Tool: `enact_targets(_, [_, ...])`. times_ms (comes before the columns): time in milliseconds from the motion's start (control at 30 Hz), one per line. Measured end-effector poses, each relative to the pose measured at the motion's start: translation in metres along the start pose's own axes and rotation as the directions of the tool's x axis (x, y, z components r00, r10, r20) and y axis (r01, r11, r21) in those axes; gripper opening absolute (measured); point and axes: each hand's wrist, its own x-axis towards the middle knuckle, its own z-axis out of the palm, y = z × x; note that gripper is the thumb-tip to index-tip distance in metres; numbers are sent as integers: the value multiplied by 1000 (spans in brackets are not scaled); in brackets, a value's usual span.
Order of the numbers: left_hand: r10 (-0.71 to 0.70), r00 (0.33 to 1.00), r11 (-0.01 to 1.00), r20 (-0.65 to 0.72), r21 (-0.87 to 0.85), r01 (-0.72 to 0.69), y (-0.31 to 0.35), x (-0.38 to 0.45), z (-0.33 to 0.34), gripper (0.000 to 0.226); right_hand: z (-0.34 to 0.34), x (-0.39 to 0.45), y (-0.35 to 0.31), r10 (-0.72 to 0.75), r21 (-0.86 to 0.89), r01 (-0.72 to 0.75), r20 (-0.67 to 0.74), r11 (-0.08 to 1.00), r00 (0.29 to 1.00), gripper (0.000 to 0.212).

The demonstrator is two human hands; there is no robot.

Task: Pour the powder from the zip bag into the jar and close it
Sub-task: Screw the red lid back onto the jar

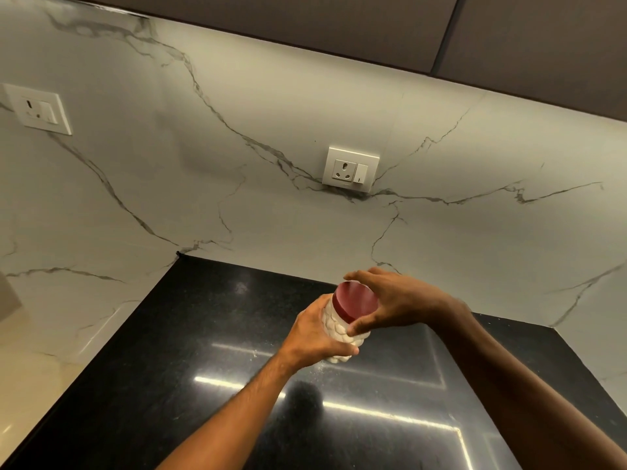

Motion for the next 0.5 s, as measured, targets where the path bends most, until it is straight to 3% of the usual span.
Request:
enact_targets(133, [9, 1000, 1000, -5, -6, -9, 0, 2, -2, 88, -1, 0, 1, -116, 2, 116, 7, 993, 993, 90])
enact_targets(300, [12, 1000, 1000, 12, -1, -12, 1, 3, -1, 85, 1, 3, -3, 53, -79, -62, -106, 995, 993, 94])
enact_targets(433, [6, 1000, 1000, -24, -21, -6, 2, 4, -2, 87, -5, 0, 1, -85, -17, 85, 8, 996, 996, 97])
enact_targets(500, [15, 999, 1000, -37, -18, -15, 3, 5, -3, 87, -4, 0, 2, -132, -21, 131, -19, 991, 991, 91])
